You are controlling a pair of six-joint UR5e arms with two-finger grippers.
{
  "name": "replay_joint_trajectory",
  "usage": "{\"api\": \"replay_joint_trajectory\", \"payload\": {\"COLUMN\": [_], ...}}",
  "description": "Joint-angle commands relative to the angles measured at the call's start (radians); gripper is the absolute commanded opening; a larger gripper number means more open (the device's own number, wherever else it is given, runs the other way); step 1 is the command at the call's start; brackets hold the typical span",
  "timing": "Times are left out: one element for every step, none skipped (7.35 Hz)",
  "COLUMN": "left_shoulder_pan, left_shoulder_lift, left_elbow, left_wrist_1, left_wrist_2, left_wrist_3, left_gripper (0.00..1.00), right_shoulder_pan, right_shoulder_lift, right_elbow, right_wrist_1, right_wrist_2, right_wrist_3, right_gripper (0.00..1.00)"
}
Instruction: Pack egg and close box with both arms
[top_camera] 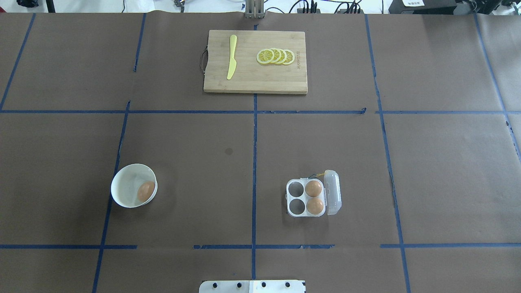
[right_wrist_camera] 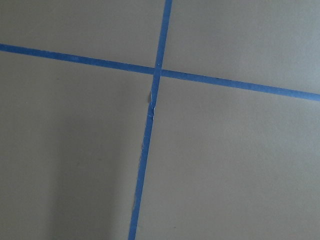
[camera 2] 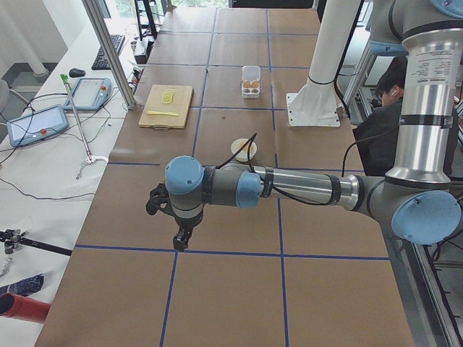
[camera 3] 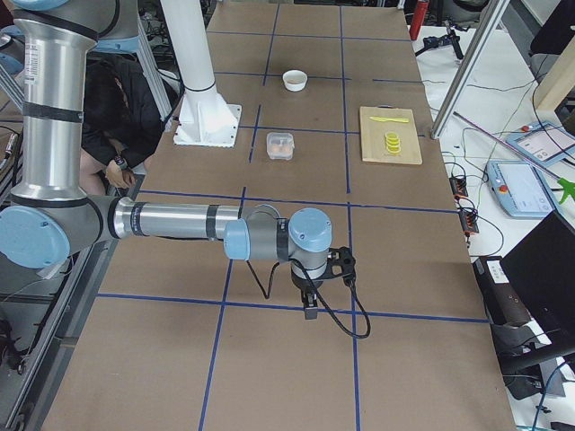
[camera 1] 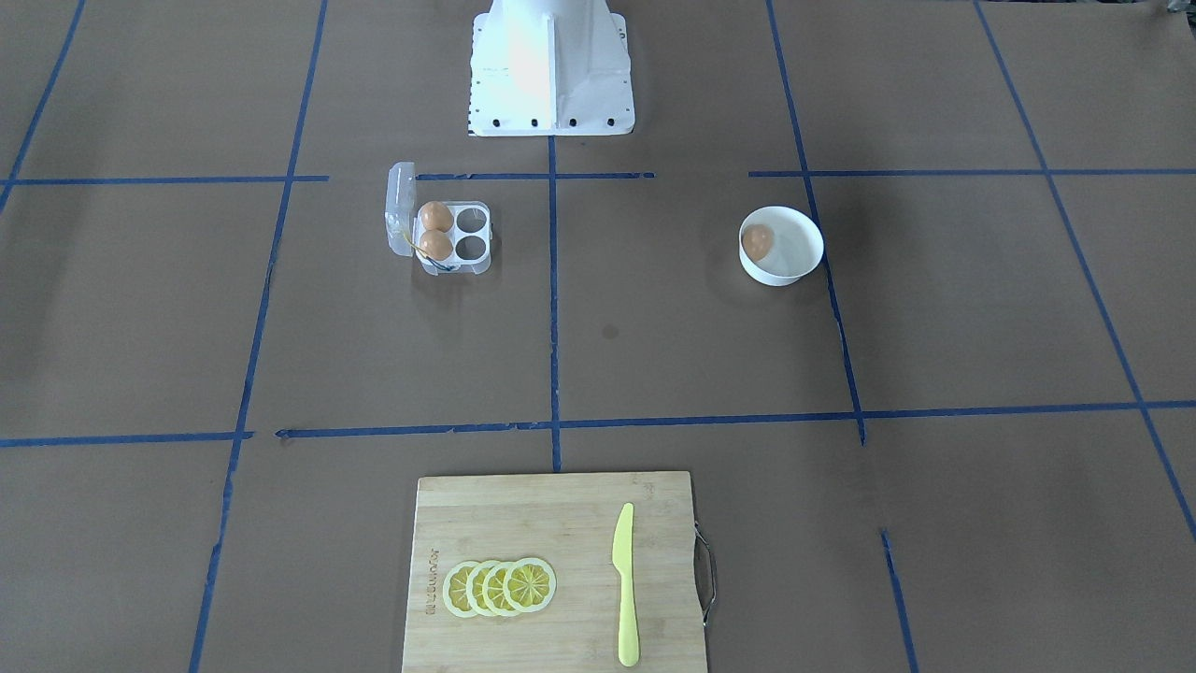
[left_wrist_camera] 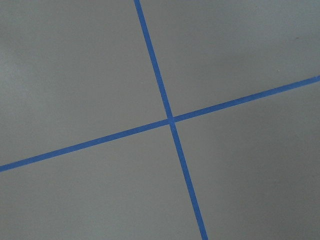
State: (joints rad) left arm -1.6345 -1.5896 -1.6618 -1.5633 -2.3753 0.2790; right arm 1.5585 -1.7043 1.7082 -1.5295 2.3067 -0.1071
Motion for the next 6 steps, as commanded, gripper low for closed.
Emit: {"api": "replay_joint_trajectory", "payload": {"left_shoulder_pan": [0.040,0.050,0.059,0.065,0.068,0.084], "left_shoulder_lift": [0.000,-0.003,-0.012,-0.038,-0.038,-0.052], "left_elbow": [0.002,0.001,0.011,0.017,0.040,0.053], "left_wrist_1": [-0.087,-0.101,-0.194,-0.413,-0.535,-0.590], "left_wrist_2": [0.004,0.002,-0.004,-0.002,-0.005,-0.028], "left_wrist_3": [-0.006,-0.009,-0.008,-0.007,-0.038,-0.240], "left_gripper": [1.00,1.00,1.00,1.00,1.00,1.00], "right_shoulder_pan": [-0.023,-0.023,-0.021,-0.023,-0.023,-0.023], "right_shoulder_lift": [-0.008,-0.009,-0.011,-0.011,-0.011,-0.011], "right_elbow": [-0.002,-0.005,-0.005,-0.005,-0.009,-0.012], "right_wrist_1": [-0.003,-0.003,-0.004,-0.003,-0.003,-0.003], "right_wrist_2": [0.019,0.052,0.074,0.080,0.082,0.080], "right_wrist_3": [0.007,0.007,0.007,0.007,0.010,0.012], "right_gripper": [1.00,1.00,1.00,1.00,1.00,1.00]}}
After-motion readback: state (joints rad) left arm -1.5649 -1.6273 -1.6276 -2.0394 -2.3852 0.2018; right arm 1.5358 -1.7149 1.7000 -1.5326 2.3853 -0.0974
